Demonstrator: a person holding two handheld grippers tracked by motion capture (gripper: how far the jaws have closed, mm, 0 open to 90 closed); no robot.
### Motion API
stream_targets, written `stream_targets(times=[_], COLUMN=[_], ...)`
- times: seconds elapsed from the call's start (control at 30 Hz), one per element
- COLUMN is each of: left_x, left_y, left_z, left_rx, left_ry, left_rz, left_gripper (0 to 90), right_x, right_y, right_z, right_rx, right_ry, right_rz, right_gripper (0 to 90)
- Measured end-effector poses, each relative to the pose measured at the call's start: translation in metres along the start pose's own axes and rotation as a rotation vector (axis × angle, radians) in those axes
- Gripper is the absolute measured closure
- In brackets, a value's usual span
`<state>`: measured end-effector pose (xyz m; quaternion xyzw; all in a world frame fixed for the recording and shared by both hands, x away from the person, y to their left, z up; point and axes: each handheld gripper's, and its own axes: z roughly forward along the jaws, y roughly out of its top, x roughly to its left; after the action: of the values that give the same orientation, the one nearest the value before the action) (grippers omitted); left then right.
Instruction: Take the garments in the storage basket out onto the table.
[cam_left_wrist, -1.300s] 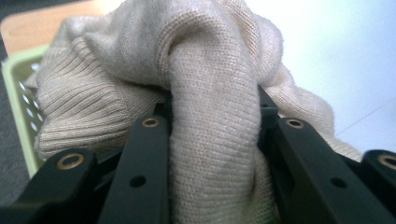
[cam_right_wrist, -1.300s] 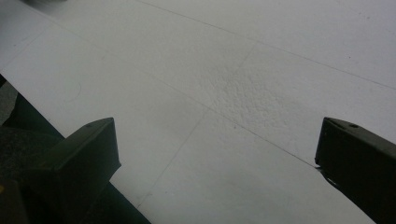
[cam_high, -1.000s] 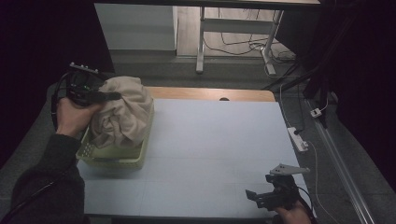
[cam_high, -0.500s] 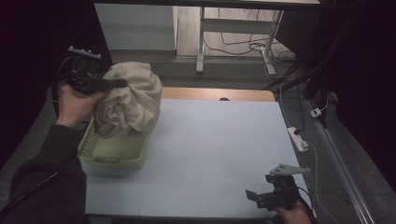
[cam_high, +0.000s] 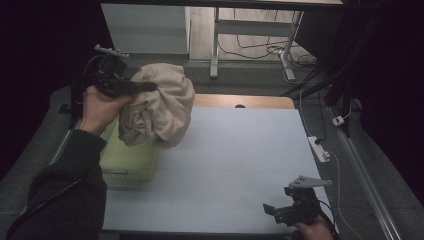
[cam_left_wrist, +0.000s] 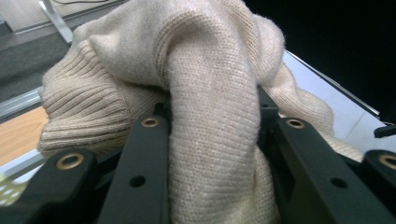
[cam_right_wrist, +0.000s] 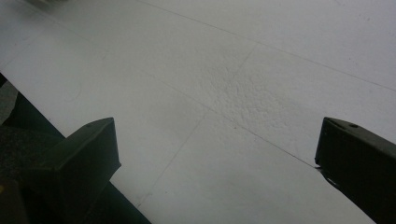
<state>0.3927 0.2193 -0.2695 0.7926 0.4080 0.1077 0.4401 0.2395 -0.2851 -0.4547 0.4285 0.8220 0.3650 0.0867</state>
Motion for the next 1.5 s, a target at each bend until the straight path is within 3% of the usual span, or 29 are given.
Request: stream_targets(times=[0.5,0.93,1.27,1.5], left_x=[-0.038,-0.066,-0.087,-0.092], left_y=[0.022,0.031,0.036,0.029], left_z=[0.048,0.087,0.114,0.137], left_rx=[0.041,0.071,0.099,0.137], left_ry=[-0.083,-0.131,-0.140,-0.122], left_rz=[0.065,0.111,0.148,0.165], left_gripper=[67.7,67.7,67.7,67.6], right_x=[0.000,0.000,0.000,0.000], right_y=[0.000,0.000,-0.001,-0.001], right_z=[0.000,0.000,0.000,-0.001], right_rx=[-0.003,-0.002,-0.004,-0.001], right_ry=[-0.001,0.003,0.006,0.011], right_rz=[-0.003,-0.003,-0.002,-0.001], right_gripper=[0.0,0.0,0.0,0.0])
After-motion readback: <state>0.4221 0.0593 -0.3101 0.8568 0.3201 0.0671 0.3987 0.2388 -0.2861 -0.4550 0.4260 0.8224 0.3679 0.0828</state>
